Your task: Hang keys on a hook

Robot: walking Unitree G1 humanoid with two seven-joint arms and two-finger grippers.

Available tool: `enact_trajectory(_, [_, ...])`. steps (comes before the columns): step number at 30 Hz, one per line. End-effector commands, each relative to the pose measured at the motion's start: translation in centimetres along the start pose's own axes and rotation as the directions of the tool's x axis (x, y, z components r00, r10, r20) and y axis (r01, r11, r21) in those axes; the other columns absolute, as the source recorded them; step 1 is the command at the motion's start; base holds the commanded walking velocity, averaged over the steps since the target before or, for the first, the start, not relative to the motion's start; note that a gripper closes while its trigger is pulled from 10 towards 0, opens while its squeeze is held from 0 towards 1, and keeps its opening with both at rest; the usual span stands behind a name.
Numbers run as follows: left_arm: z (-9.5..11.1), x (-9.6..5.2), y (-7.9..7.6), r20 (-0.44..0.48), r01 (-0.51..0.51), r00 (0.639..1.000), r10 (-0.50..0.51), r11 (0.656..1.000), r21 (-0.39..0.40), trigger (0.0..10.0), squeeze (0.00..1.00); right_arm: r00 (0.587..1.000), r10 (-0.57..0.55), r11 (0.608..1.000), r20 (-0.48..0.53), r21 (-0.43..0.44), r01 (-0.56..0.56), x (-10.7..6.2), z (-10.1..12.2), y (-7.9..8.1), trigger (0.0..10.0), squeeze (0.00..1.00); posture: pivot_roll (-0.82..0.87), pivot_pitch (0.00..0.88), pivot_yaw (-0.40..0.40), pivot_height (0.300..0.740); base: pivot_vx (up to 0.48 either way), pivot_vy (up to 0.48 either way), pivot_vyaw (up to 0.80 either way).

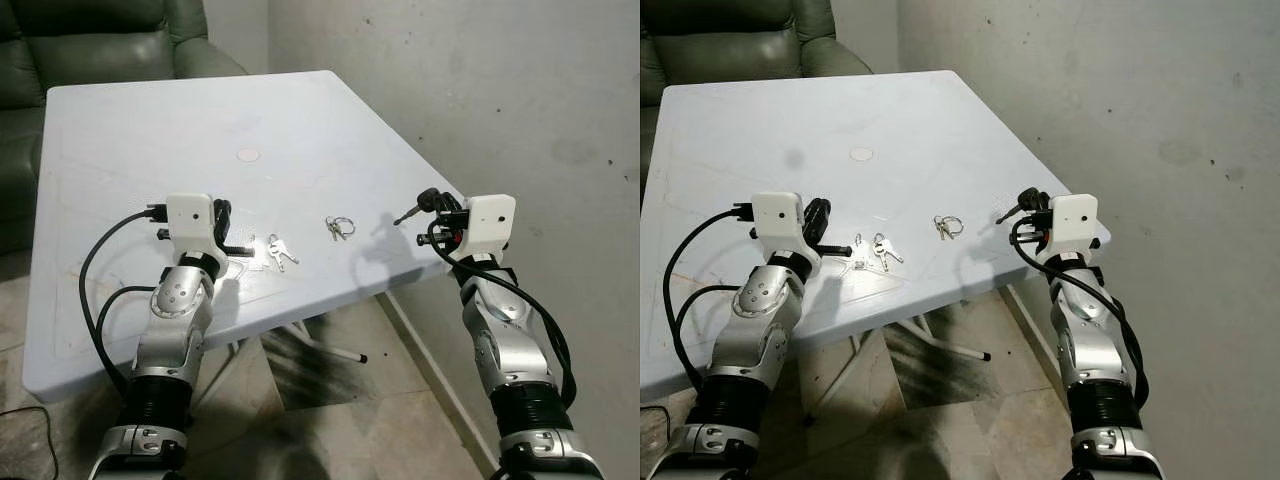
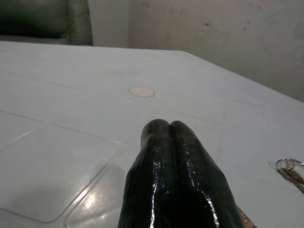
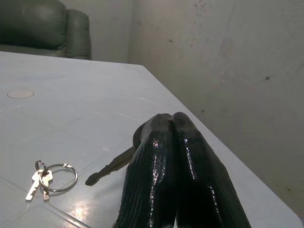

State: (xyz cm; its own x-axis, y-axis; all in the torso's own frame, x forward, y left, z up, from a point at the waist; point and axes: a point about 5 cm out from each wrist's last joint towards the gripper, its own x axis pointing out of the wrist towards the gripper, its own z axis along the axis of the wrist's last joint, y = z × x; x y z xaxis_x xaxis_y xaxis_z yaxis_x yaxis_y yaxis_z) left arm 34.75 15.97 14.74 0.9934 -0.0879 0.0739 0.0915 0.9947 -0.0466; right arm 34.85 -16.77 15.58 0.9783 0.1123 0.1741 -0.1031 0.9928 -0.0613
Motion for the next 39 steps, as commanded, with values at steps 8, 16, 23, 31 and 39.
enact_trajectory(8, [0.0, 0.2, -0.2, -0.002, -0.031, 1.0, 0.031, 0.999, -0.045, 10.0, 0.0, 1.0, -0.015, 1.0, -0.009, -0.011, 0.015, 0.1, 0.0, -0.4, 10.0, 0.0, 0.03, 0.0, -0.072, 0.74, 0.0, 0.281, -0.75])
enact_trajectory(16, [0.0, 0.3, 0.2, -0.012, -0.059, 0.998, 0.058, 0.997, -0.05, 10.0, 0.0, 1.0, -0.016, 1.0, -0.011, -0.018, 0.015, 0.1, 0.0, -0.6, 10.0, 0.0, 0.03, 0.0, -0.077, 0.74, 0.0, 0.0, -0.75])
enact_trajectory(23, [0.2, 0.3, 0.6, -0.022, -0.061, 0.998, 0.06, 0.997, -0.049, 10.0, 0.0, 1.0, -0.015, 1.0, -0.009, -0.022, 0.014, 0.2, 0.1, -0.6, 10.0, 0.0, 0.03, 0.0, -0.075, 0.74, 0.0, 0.0, -0.75])
enact_trajectory(31, [0.4, 0.4, 0.3, -0.024, -0.038, 0.999, 0.037, 0.999, -0.03, 10.0, 0.0, 1.0, -0.023, 0.999, -0.008, -0.024, 0.023, 0.1, 0.2, -0.7, 10.0, 0.0, 0.03, 0.0, -0.071, 0.74, 0.0, 0.0, -0.75])
enact_trajectory(39, [0.5, 0.3, -0.9, -0.026, 0.016, 1.0, -0.016, 1.0, -0.006, 10.0, 0.0, 0.999, -0.043, 0.999, -0.01, -0.032, 0.043, -0.3, 0.1, -1.0, 10.0, 0.0, 0.01, 0.0, -0.061, 0.74, 0.0, 0.0, -0.75])
